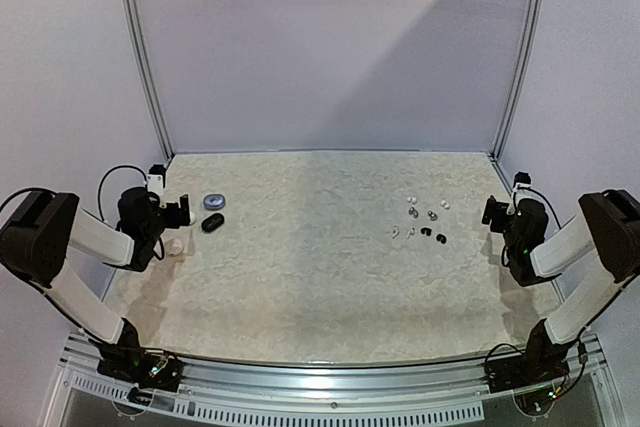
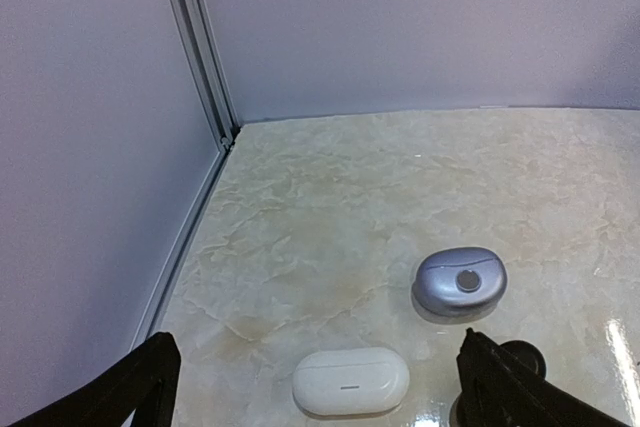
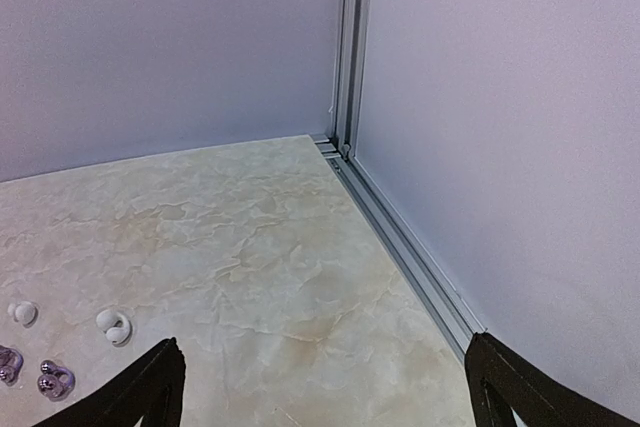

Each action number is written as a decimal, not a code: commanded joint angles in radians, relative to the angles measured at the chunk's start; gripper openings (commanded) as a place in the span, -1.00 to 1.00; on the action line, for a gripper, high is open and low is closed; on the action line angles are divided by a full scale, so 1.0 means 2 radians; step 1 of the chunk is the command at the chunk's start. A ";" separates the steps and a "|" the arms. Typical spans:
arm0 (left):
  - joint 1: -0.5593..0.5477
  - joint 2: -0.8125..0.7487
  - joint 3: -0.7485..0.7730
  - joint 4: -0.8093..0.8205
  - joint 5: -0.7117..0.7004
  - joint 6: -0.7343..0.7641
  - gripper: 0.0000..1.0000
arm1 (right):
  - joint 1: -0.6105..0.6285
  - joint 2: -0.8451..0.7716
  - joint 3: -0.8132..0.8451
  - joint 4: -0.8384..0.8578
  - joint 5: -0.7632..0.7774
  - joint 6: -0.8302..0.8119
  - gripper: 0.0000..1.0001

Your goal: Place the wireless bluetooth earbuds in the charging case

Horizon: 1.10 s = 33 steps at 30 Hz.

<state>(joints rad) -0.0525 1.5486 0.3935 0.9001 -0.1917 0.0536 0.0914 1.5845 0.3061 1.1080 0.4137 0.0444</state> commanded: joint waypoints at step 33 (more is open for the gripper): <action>-0.028 0.199 0.544 -0.888 0.143 0.277 0.98 | 0.097 -0.194 0.278 -0.594 -0.310 0.093 0.98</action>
<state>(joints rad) -0.0631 1.8843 1.4559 -0.7231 0.1711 0.5217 0.2401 1.1633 0.8307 -0.0265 -0.1616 0.2066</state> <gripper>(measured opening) 0.989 0.989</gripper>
